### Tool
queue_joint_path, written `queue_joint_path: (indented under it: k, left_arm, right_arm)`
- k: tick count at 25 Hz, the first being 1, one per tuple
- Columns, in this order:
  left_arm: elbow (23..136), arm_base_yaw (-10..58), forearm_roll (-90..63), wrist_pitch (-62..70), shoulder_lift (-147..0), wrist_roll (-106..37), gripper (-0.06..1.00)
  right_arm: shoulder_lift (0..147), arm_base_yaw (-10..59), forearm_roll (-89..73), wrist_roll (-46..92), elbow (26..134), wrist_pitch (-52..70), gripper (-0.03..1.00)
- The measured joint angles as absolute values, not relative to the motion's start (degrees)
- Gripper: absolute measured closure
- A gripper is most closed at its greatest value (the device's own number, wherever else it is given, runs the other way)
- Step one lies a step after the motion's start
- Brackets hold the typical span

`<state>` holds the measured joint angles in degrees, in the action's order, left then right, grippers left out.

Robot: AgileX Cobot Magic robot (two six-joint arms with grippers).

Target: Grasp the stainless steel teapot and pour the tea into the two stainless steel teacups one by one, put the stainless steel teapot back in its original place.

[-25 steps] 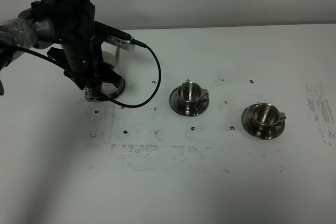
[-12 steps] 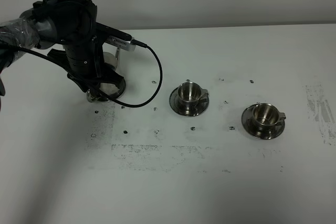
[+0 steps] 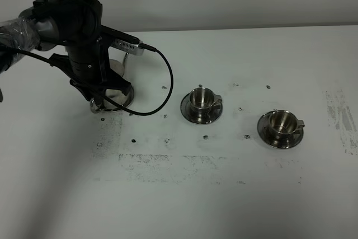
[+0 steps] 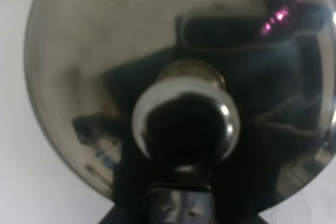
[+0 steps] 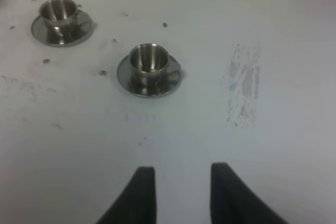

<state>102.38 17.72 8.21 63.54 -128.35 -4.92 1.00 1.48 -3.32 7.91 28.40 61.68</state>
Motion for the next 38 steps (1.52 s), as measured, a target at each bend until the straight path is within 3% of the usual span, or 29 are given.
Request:
queue_joint_path:
  k: [16, 26, 38]
  left_arm:
    - [104.8, 17.8, 8.0, 67.8, -126.8, -13.2, 0.77]
    - [118.0, 21.3, 8.0, 68.4, -126.7, -32.2, 0.77]
    - [120.1, 26.9, 7.8, 68.4, -127.0, -54.0, 0.77]
  right_arm:
    - [1.0, 1.5, -3.3, 7.9, 28.4, 61.7, 0.73]
    - [1.0, 1.5, -3.3, 7.9, 28.4, 61.7, 0.73]
    - [1.0, 1.5, -3.3, 7.9, 28.4, 61.7, 0.73]
